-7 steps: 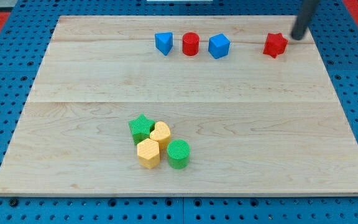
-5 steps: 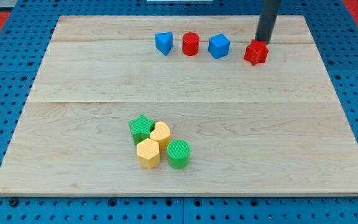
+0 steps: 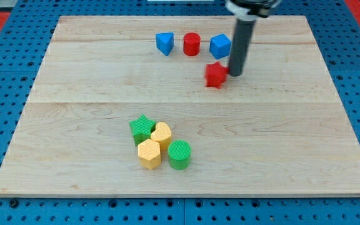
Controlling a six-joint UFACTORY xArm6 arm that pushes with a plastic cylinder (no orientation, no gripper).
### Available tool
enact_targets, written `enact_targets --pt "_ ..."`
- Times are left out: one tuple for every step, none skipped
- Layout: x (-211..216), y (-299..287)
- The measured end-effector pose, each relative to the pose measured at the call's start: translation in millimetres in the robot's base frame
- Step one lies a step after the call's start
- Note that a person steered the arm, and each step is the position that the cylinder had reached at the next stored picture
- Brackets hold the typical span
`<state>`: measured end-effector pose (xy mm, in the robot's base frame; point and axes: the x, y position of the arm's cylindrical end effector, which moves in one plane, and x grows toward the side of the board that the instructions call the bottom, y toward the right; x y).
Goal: Place the red blocks and blue triangle in a vertical line
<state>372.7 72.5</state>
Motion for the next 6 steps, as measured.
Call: enact_targets --pt "2 -93" --pt "-3 -49" --pt "-5 52" --pt "-54 122" --pt "-75 33" --pt "-79 -28"
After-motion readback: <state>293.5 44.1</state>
